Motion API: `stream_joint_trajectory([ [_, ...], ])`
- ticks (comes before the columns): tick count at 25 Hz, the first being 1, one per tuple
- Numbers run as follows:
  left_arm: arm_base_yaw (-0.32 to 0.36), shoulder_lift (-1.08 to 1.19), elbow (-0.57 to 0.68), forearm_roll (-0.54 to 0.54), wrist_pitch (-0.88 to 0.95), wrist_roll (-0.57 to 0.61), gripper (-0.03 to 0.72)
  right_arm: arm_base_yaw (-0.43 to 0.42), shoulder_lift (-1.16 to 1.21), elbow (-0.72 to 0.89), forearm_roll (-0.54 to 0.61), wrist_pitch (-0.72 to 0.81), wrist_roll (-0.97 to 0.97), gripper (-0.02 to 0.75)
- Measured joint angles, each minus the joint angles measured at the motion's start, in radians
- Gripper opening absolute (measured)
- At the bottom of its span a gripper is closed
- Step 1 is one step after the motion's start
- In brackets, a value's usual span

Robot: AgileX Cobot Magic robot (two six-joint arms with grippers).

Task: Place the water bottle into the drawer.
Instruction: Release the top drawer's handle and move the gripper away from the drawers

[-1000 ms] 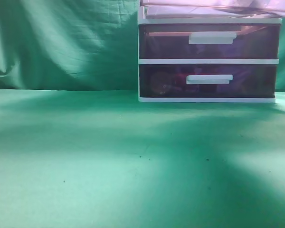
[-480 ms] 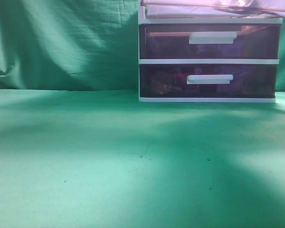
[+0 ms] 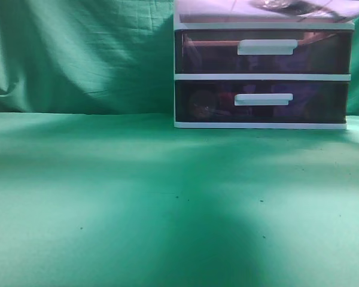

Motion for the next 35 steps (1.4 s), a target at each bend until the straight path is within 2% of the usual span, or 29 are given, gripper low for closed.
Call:
stream_joint_trajectory([
  [8, -0.006, -0.007, 0.0, 0.0, -0.004, 0.0, 0.0, 0.001, 0.121, -0.145, 0.044, 0.012, -0.13, 0.078],
  [18, -0.015, -0.007, 0.0, 0.0, -0.004, 0.0, 0.0, -0.092, 0.314, -0.375, 0.041, -0.042, -0.15, 0.078],
  [22, -0.021, -0.007, 0.0, 0.0, -0.004, 0.0, 0.0, -0.155, 0.346, -0.427, 0.022, -0.167, -0.179, 0.078],
  [30, -0.03, -0.007, 0.0, 0.0, -0.004, 0.0, 0.0, -0.325, 0.355, -0.458, -0.01, -0.548, -0.202, 0.078],
  [32, -0.038, -0.007, 0.0, 0.0, -0.004, 0.0, 0.0, -0.34, 0.355, -0.461, -0.008, -0.586, -0.207, 0.078],
  [35, -0.042, -0.007, 0.0, 0.0, -0.004, 0.0, 0.0, -0.344, 0.359, -0.461, 0.077, -0.59, -0.229, 0.078],
])
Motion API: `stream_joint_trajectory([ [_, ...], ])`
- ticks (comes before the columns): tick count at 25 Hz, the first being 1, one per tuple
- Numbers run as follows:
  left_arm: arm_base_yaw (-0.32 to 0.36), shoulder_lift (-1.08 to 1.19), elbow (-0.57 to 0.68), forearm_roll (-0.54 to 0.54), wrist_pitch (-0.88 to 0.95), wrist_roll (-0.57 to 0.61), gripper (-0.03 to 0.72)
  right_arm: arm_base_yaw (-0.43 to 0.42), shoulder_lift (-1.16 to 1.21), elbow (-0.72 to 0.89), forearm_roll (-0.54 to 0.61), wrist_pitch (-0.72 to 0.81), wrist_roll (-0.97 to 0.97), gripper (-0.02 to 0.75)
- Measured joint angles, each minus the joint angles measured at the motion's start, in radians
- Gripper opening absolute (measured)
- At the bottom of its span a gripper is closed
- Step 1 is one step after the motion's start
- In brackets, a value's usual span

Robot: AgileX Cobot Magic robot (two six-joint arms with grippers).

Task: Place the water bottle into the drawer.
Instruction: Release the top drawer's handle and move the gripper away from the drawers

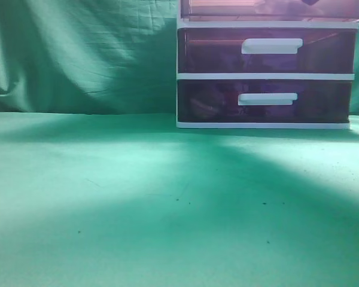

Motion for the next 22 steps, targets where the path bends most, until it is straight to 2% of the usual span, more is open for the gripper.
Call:
stream_joint_trajectory([
  [3, 0.0, 0.0, 0.0, 0.0, 0.0, 0.0, 0.0, 0.0, 0.005, 0.004, 0.093, -0.002, -0.034, 0.078],
  [11, -0.009, 0.0, 0.0, 0.0, 0.0, 0.0, 0.0, 0.0, 0.011, 0.006, 0.24, -0.006, -0.135, 0.078],
  [14, -0.015, 0.0, 0.0, 0.0, 0.0, 0.0, 0.0, -0.002, 0.02, 0.008, 0.3, -0.019, -0.105, 0.184],
  [19, -0.017, 0.0, 0.0, 0.0, 0.0, 0.0, 0.0, -0.006, 0.01, 0.005, 0.354, -0.107, -0.002, 0.519],
  [20, -0.019, 0.0, 0.0, 0.0, 0.0, 0.0, 0.0, -0.006, -0.002, -0.001, 0.368, -0.136, 0.02, 0.567],
  [22, -0.019, 0.0, 0.0, 0.0, 0.0, 0.0, 0.0, -0.006, -0.04, -0.01, 0.377, -0.169, 0.102, 0.582],
])
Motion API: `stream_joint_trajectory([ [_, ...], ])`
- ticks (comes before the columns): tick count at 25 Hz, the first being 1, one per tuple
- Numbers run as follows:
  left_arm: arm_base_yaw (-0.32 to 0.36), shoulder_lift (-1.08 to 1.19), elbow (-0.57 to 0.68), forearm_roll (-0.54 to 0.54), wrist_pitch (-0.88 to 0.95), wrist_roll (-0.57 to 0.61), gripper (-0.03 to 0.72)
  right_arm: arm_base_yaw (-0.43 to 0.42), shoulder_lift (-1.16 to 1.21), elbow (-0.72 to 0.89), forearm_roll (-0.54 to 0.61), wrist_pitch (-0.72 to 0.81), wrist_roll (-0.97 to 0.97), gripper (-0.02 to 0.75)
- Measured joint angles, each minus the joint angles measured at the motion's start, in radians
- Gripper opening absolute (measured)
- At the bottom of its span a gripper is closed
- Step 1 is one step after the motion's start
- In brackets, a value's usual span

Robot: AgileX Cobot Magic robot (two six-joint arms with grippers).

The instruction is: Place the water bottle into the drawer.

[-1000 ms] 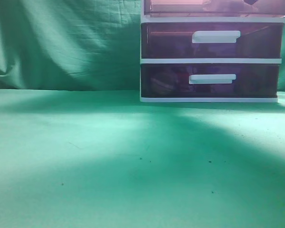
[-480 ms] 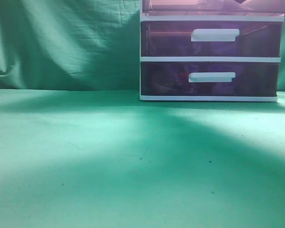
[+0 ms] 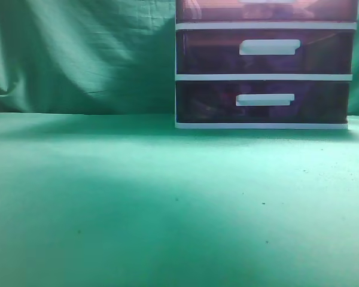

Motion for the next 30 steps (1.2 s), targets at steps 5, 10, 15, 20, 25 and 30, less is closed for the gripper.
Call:
stream_joint_trajectory([
  [5, 0.0, 0.0, 0.0, 0.0, 0.0, 0.0, 0.0, 0.0, -0.072, -0.005, -0.211, -0.034, 0.313, 0.533],
  [10, 0.0, -0.02, 0.0, 0.0, 0.0, 0.0, 0.0, 0.0, -0.162, -0.005, -0.461, -0.206, 0.771, 0.421],
  [15, 0.0, -0.097, 0.0, 0.0, 0.0, 0.0, 0.0, 0.0, -0.274, -0.005, -0.465, -0.317, 1.079, 0.078],
  [20, 0.0, -0.164, 0.0, 0.0, -0.006, 0.0, 0.0, 0.0, -0.381, -0.005, -0.465, -0.414, 1.323, 0.0],
  [25, 0.0, -0.249, 0.0, 0.0, -0.008, 0.0, 0.0, 0.0, -0.478, -0.003, -0.465, -0.48, 1.528, 0.0],
  [30, 0.0, -0.333, -0.002, 0.0, -0.011, 0.0, 0.0, 0.0, -0.603, 0.13, -0.465, -0.505, 1.608, 0.0],
])
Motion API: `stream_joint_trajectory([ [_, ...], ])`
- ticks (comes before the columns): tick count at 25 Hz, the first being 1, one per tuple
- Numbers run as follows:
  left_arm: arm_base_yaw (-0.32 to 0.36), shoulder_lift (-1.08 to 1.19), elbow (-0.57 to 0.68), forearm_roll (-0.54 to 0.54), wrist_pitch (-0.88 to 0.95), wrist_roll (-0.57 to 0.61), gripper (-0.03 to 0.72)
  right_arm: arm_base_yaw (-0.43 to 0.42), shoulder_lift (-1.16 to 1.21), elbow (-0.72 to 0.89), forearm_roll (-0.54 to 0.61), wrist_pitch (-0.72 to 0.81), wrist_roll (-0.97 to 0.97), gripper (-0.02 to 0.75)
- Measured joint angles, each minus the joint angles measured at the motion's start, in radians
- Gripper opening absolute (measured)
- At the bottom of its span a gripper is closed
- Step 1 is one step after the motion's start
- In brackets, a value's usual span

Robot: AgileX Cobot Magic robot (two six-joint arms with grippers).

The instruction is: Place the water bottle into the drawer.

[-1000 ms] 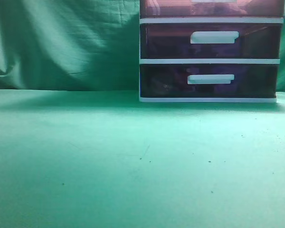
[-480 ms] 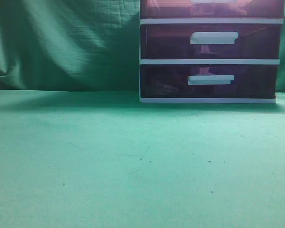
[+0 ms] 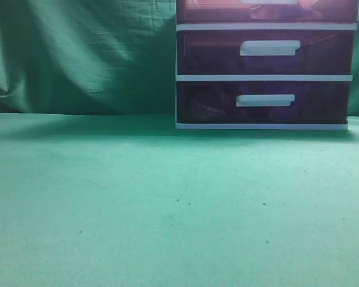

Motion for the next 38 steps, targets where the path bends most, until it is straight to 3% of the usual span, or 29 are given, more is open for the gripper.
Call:
stream_joint_trajectory([
  [11, 0.046, 0.023, -0.002, 0.0, -0.013, 0.0, 0.0, 0.0, -0.384, 0.535, 0.0, 0.181, -0.044, 0.0],
  [17, 0.053, 0.033, 0.005, 0.0, -0.013, 0.0, 0.0, 0.0, -0.56, 0.64, 0.0, 0.212, -0.063, 0.0],
  [21, 0.055, -0.005, 0.109, 0.0, -0.011, 0.0, 0.0, 0.0, -0.623, 0.644, 0.0, 0.213, -0.063, 0.0],
  [29, 0.055, -0.241, 0.83, -0.05, 0.022, -0.002, 0.0, 0.0, -0.676, 0.644, 0.0, 0.206, -0.06, 0.0],
  [34, 0.055, -0.458, 1.104, -0.048, 0.038, -0.002, 0.0, 0.0, -0.676, 0.644, 0.0, 0.154, -0.04, 0.0],
  [36, 0.055, -0.504, 1.143, -0.038, 0.038, -0.002, 0.0, 0.0, -0.676, 0.644, 0.0, 0.119, -0.039, 0.0],
  [38, 0.055, -0.684, 1.271, -0.011, 0.038, -0.002, 0.0, 0.0, -0.676, 0.644, 0.0, 0.091, -0.039, 0.0],
])
